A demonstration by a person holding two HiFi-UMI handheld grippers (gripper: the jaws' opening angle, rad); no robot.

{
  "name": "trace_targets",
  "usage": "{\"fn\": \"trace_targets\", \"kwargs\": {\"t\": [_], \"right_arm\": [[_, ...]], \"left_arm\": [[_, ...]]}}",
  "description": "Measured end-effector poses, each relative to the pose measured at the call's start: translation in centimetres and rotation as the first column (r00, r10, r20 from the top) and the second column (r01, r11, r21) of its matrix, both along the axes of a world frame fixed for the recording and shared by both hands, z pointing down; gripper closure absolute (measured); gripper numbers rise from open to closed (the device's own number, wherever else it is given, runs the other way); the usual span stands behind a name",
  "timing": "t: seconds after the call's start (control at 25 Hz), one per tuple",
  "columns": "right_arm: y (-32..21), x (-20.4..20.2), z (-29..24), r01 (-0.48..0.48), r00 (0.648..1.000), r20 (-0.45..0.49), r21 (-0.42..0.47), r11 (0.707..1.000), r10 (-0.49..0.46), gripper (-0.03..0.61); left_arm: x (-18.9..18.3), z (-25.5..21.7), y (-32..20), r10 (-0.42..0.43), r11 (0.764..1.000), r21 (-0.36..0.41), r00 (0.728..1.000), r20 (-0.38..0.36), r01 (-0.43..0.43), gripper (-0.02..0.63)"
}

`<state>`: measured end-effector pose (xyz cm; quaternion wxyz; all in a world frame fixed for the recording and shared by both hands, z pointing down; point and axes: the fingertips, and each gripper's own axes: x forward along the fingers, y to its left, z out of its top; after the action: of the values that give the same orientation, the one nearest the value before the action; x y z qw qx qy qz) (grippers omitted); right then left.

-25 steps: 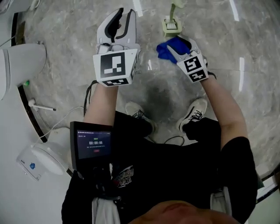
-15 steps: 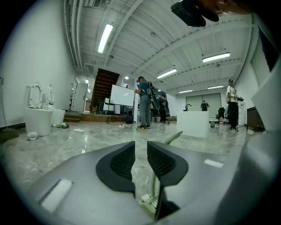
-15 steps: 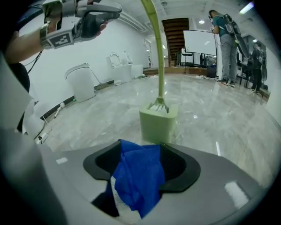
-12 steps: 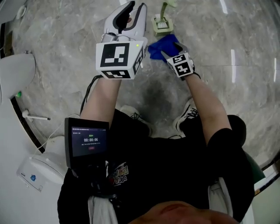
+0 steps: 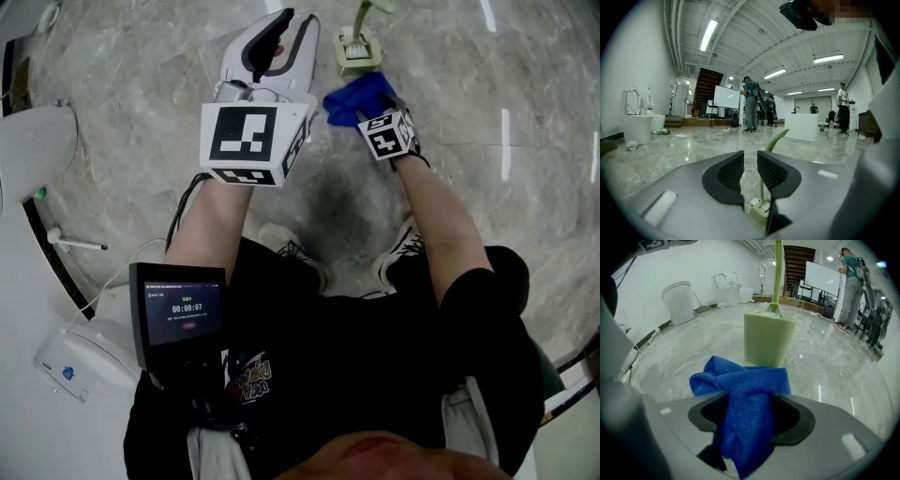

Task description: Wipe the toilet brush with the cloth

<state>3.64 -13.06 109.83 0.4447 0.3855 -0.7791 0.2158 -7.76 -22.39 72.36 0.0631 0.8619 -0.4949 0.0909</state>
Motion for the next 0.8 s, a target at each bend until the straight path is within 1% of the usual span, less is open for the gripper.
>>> {"fn": "trace_targets", "kwargs": {"t": [0.08,0.16,0.24,0.28,0.4,0.48,0.6,0.68,0.72,0.8], "right_arm": [[0.0,-0.1,-0.2,0.004,1.0,-0.022,0.013,1.0,-0.003,0.297],[0.1,-0.2,-0.3,0.017,0.999,-0.042,0.017,1.0,-0.016,0.331],[0.3,-0.2,-0.4,0.042,0.997,-0.073,0.02,0.999,-0.04,0.406],[0.3,-0.1,-0.5,0.054,0.995,-0.087,0.021,0.998,-0.052,0.46],[0.1,0.3,-1.2,0.068,0.993,-0.094,0.033,0.997,-0.064,0.497],[-0.3,1.1,-2.5,0.049,0.996,-0.08,0.073,0.996,-0.043,0.503],[-1.8,3.8,-4.9,-0.031,0.997,-0.068,0.155,0.987,0.042,0.506],[-3.3,6.1,-6.5,-0.129,0.99,-0.034,0.197,0.972,0.138,0.508],[-4.3,7.4,-7.4,-0.189,0.981,-0.006,0.215,0.958,0.195,0.508],[-6.5,9.5,-9.2,-0.307,0.951,0.065,0.244,0.92,0.301,0.508]], "left_arm": [[0.3,-0.1,0.3,0.01,1.0,0.018,1.0,0.03,-0.011,0.525],[0.4,-0.3,0.2,0.012,1.0,0.022,0.999,0.033,-0.013,0.525],[0.5,-0.4,-0.1,0.01,1.0,0.015,1.0,0.023,-0.011,0.525],[0.6,-0.6,-0.2,0.009,1.0,0.01,1.0,0.02,-0.009,0.525],[0.8,-0.7,-0.4,0.012,1.0,0.002,1.0,0.014,-0.012,0.525],[0.8,-0.8,-0.5,0.011,1.0,0.015,1.0,0.016,-0.011,0.525],[0.6,-1.0,-0.8,0.006,1.0,0.022,1.0,0.008,-0.007,0.525],[0.5,-1.2,-0.9,0.003,1.0,0.016,1.0,-0.009,-0.003,0.525],[0.6,-1.3,-1.0,0.002,1.0,0.019,1.0,-0.016,-0.002,0.525],[0.9,-1.6,-1.0,0.007,0.999,0.031,1.0,-0.022,-0.006,0.525]]}}
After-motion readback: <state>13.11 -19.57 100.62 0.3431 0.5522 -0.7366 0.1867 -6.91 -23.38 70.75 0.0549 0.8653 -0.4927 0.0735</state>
